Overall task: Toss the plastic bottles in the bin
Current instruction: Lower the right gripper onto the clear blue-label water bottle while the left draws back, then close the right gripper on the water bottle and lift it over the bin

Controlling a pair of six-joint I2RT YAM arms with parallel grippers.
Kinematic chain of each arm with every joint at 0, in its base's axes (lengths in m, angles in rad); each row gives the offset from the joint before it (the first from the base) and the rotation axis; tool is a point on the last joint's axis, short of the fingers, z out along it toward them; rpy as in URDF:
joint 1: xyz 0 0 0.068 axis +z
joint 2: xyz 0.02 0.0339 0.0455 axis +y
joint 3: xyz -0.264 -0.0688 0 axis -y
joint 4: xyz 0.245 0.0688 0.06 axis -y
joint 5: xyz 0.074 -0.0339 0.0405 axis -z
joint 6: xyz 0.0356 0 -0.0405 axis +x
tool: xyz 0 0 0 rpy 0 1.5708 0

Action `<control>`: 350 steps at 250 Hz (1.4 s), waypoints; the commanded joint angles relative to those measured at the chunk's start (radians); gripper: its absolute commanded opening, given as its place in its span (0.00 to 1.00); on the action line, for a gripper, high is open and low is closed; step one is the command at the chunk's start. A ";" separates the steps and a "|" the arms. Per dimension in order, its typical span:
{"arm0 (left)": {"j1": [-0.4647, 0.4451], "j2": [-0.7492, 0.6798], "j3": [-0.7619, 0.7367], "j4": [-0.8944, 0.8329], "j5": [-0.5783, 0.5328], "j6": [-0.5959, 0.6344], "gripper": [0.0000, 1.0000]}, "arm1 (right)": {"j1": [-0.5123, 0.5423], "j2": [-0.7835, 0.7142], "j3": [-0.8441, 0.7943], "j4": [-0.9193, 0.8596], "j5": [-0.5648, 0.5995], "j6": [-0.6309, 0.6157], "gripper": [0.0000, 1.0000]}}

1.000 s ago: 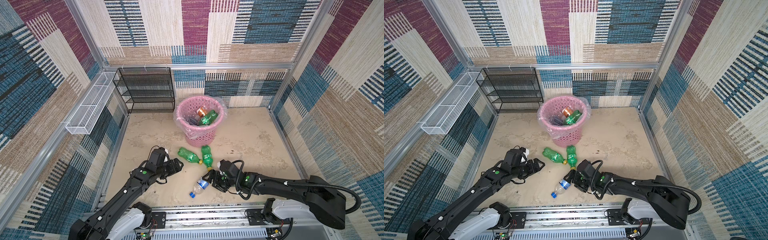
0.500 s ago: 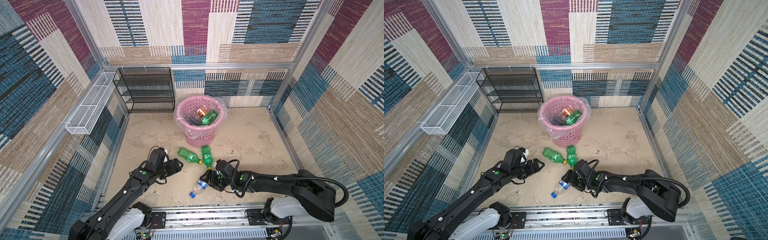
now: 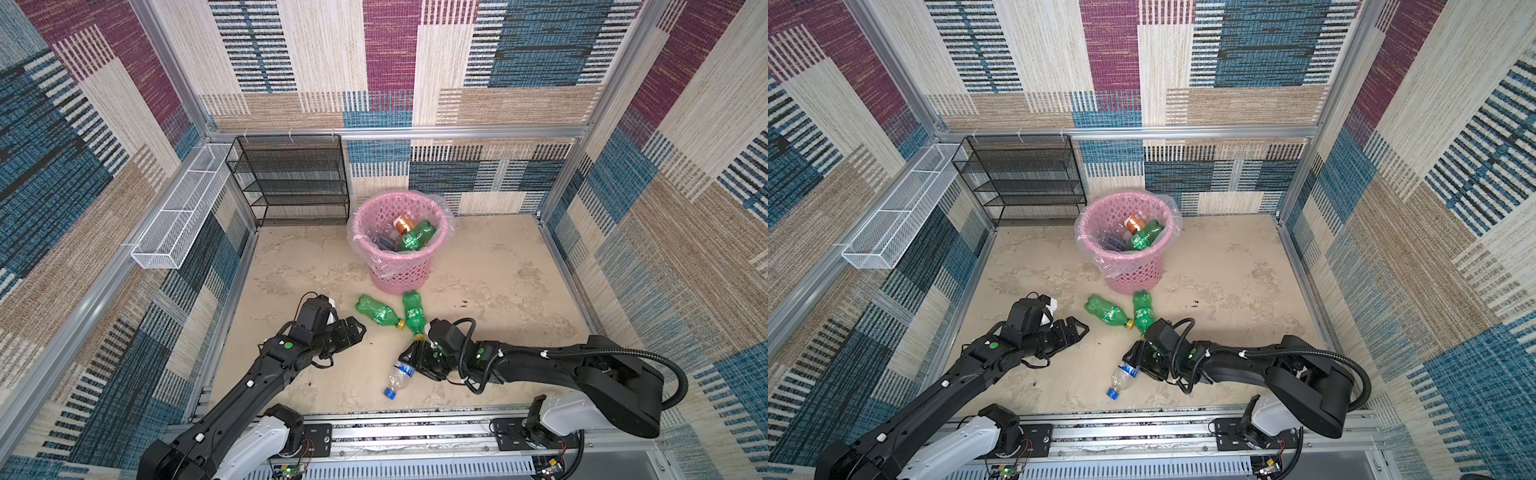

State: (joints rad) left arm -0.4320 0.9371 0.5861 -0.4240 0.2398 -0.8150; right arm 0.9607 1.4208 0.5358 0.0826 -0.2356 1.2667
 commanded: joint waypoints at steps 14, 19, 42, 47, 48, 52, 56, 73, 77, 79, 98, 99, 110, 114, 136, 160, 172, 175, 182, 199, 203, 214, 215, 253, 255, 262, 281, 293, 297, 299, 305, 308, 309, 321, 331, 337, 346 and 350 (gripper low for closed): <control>0.003 0.004 0.005 0.008 0.006 -0.001 0.84 | 0.001 0.003 0.008 0.022 -0.005 -0.014 0.59; 0.002 0.003 0.005 0.008 0.006 -0.002 0.84 | 0.001 0.000 0.009 0.021 -0.004 -0.016 0.59; 0.003 0.003 0.008 0.005 0.006 -0.001 0.84 | 0.000 -0.005 0.013 0.011 -0.002 -0.024 0.58; 0.003 0.003 0.008 0.004 0.004 -0.001 0.84 | 0.000 -0.007 0.014 0.010 -0.003 -0.026 0.58; 0.003 0.003 0.008 0.004 0.003 -0.001 0.84 | 0.000 -0.007 0.015 0.011 -0.002 -0.026 0.57; 0.003 0.003 0.008 0.003 0.004 -0.002 0.84 | 0.001 -0.007 0.014 0.008 -0.003 -0.026 0.57; 0.003 0.003 0.007 0.003 0.003 -0.001 0.84 | 0.001 -0.010 0.014 0.007 -0.003 -0.029 0.57; 0.003 0.004 0.009 0.004 0.002 -0.001 0.84 | 0.001 -0.018 0.014 0.005 -0.001 -0.036 0.56; 0.003 0.004 0.011 0.003 0.003 -0.001 0.84 | 0.001 -0.020 0.014 0.004 0.000 -0.038 0.56; 0.003 0.003 0.012 0.004 0.003 -0.001 0.84 | 0.001 -0.020 0.015 0.004 0.001 -0.037 0.56; 0.003 0.003 0.009 0.002 0.003 -0.003 0.84 | 0.000 -0.036 0.010 0.001 0.005 -0.043 0.56; 0.003 0.004 0.009 0.001 0.003 -0.003 0.84 | 0.001 -0.036 0.009 0.001 0.005 -0.043 0.56; 0.003 0.003 0.009 0.001 0.002 -0.003 0.84 | 0.001 -0.049 0.006 -0.007 0.011 -0.044 0.56; 0.003 0.004 0.009 0.000 0.002 -0.003 0.84 | 0.000 -0.054 0.004 -0.010 0.014 -0.045 0.56; 0.003 0.003 0.009 -0.001 0.001 -0.003 0.84 | 0.000 -0.087 -0.001 -0.040 0.039 -0.052 0.56; 0.003 0.007 0.012 -0.001 0.001 -0.003 0.84 | -0.001 -0.126 -0.003 -0.083 0.074 -0.065 0.56; 0.003 0.011 0.013 0.000 0.003 -0.003 0.84 | -0.004 -0.142 -0.004 -0.107 0.092 -0.071 0.56; 0.003 0.011 0.012 0.001 0.003 -0.004 0.84 | -0.004 -0.146 -0.006 -0.111 0.096 -0.073 0.56; 0.003 0.012 0.012 0.003 0.004 -0.004 0.84 | -0.007 -0.158 -0.008 -0.122 0.103 -0.077 0.56; 0.003 0.015 0.012 0.005 0.006 -0.008 0.84 | -0.015 -0.183 -0.016 -0.143 0.116 -0.085 0.56; 0.003 0.015 0.013 0.005 0.005 -0.008 0.84 | -0.016 -0.188 -0.018 -0.147 0.121 -0.086 0.56; 0.003 0.016 0.012 0.007 0.006 -0.010 0.84 | -0.020 -0.206 -0.025 -0.158 0.130 -0.091 0.56; 0.003 0.016 0.012 0.007 0.006 -0.010 0.84 | -0.021 -0.207 -0.026 -0.159 0.130 -0.091 0.56; 0.003 0.023 0.015 0.011 0.010 -0.013 0.84 | -0.058 -0.273 -0.058 -0.192 0.144 -0.108 0.56; 0.003 0.023 0.015 0.010 0.009 -0.013 0.84 | -0.061 -0.275 -0.060 -0.193 0.145 -0.109 0.56; 0.003 0.025 0.015 0.010 0.009 -0.015 0.84 | -0.071 -0.287 -0.066 -0.199 0.145 -0.114 0.56; 0.003 0.026 0.017 0.012 0.010 -0.017 0.84 | -0.103 -0.320 -0.079 -0.216 0.149 -0.134 0.56; 0.003 0.030 0.018 0.012 0.010 -0.016 0.84 | -0.126 -0.341 -0.084 -0.227 0.151 -0.147 0.56; 0.003 0.030 0.018 0.012 0.010 -0.016 0.84 | -0.133 -0.349 -0.086 -0.230 0.152 -0.151 0.56; 0.003 0.031 0.019 0.012 0.010 -0.016 0.84 | -0.136 -0.353 -0.087 -0.232 0.153 -0.154 0.56; 0.003 0.032 0.019 0.011 0.010 -0.017 0.83 | -0.149 -0.365 -0.087 -0.239 0.155 -0.164 0.56; 0.003 0.034 0.020 0.011 0.010 -0.017 0.84 | -0.155 -0.370 -0.086 -0.243 0.154 -0.168 0.56; 0.003 0.034 0.020 0.011 0.010 -0.016 0.84 | -0.157 -0.372 -0.086 -0.244 0.155 -0.169 0.56; 0.003 0.034 0.022 0.009 0.010 -0.015 0.83 | -0.180 -0.390 -0.079 -0.261 0.160 -0.191 0.56; 0.004 0.037 0.024 0.007 0.009 -0.015 0.83 | -0.202 -0.409 -0.070 -0.272 0.168 -0.211 0.55; 0.003 0.036 0.026 0.006 0.009 -0.015 0.83 | -0.215 -0.420 -0.063 -0.279 0.172 -0.224 0.56; 0.003 0.037 0.027 0.007 0.007 -0.015 0.83 | -0.235 -0.439 -0.047 -0.290 0.179 -0.245 0.56; 0.003 0.037 0.027 0.005 0.007 -0.013 0.83 | -0.245 -0.448 -0.039 -0.292 0.179 -0.257 0.55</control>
State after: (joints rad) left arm -0.4297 0.9714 0.5991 -0.4259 0.2420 -0.8337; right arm 0.7635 1.0191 0.4587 -0.1799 -0.0887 1.0946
